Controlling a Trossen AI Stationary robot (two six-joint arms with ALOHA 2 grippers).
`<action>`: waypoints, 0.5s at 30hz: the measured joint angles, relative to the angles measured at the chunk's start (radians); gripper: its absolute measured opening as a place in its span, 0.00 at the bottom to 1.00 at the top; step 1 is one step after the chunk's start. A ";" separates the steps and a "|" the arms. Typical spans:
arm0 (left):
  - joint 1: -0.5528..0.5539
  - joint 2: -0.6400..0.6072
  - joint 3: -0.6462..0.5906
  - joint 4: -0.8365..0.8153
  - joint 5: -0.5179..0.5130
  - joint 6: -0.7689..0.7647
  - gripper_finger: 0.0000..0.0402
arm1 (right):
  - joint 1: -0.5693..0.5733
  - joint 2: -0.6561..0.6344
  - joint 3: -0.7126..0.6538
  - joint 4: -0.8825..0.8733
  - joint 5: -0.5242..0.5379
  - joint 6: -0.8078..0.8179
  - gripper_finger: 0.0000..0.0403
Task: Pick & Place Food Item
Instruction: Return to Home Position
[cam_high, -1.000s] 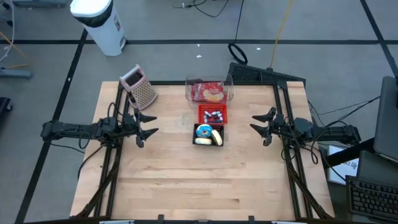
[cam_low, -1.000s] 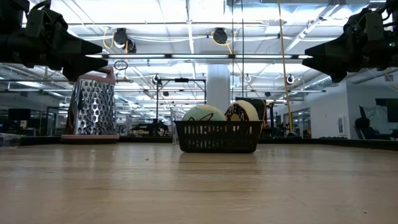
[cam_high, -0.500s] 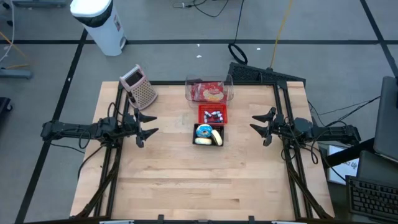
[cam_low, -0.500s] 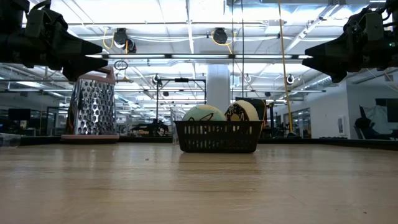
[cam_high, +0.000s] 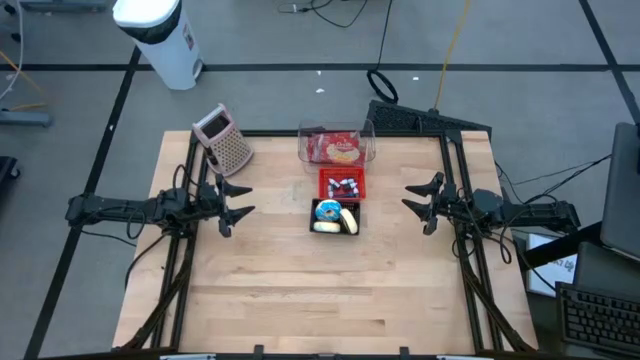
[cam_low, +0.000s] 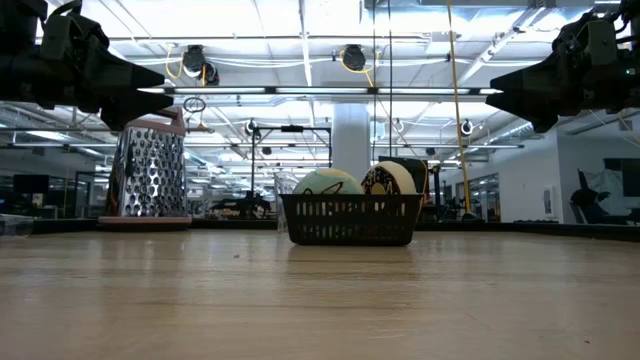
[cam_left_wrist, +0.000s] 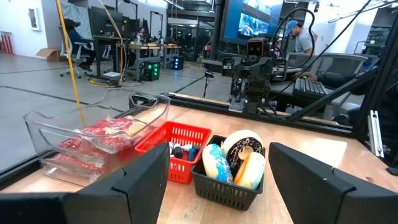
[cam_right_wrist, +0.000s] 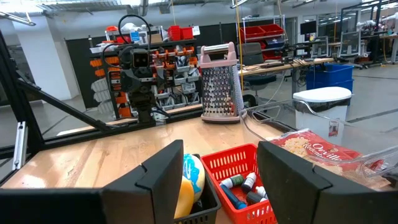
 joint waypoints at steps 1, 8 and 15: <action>0.000 0.000 0.000 0.000 0.000 0.000 0.68 | 0.000 0.000 0.000 0.000 0.000 0.000 0.48; 0.000 0.000 0.000 0.000 0.000 0.000 0.68 | 0.000 0.000 0.000 0.000 0.000 0.000 0.48; 0.000 0.000 0.000 0.000 0.000 0.000 0.68 | 0.000 0.000 0.000 0.000 0.000 0.000 0.49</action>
